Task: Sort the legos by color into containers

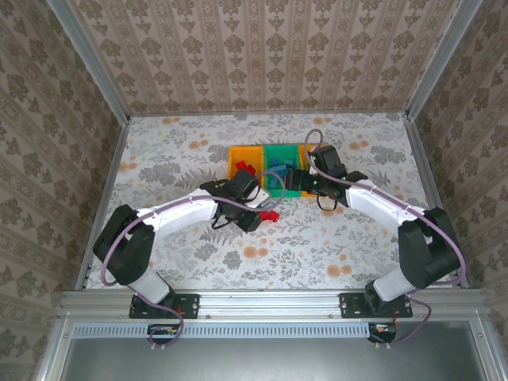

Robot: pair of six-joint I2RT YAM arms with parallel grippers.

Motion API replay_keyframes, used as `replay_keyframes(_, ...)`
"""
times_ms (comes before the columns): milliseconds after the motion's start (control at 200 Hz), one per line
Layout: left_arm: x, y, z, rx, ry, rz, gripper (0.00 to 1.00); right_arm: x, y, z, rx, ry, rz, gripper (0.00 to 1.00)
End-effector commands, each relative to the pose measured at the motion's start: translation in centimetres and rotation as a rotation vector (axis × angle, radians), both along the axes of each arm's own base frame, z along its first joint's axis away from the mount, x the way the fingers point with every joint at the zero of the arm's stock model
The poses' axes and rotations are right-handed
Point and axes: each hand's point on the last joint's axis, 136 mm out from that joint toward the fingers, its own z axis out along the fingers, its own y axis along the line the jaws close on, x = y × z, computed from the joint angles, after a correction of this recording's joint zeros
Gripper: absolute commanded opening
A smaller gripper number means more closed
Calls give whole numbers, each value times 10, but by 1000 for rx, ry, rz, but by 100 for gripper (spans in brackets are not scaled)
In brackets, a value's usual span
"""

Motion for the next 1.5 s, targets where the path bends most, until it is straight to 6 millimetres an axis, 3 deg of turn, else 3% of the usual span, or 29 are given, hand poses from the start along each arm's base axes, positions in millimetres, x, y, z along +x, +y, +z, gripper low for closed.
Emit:
replay_keyframes(0,23,2,38,-63,-76,32,26,-13,3,-3,-54,-34,51,78)
replay_keyframes(305,95,6,80,-195,-150,137,25,-61,46,-43,-274,-13,313,78)
replay_keyframes(525,139,3,71,-232,-34,201,24,-74,64,-56,-332,-19,422,79)
replay_keyframes(785,167,4,56,-262,65,307,27,-79,69,-73,-420,7,491,79)
replay_keyframes(895,176,-1,56,-312,75,338,26,-81,72,-79,-442,16,505,78)
replay_keyframes(910,184,8,56,-317,71,365,26,-81,72,-80,-444,16,504,78)
replay_keyframes(950,188,10,56,-325,75,382,26,-82,72,-81,-447,21,508,78)
replay_keyframes(1185,204,6,55,-356,103,423,29,-82,73,-89,-478,37,511,76)
replay_keyframes(1495,201,5,60,-381,103,431,62,-78,67,-95,-524,30,506,72)
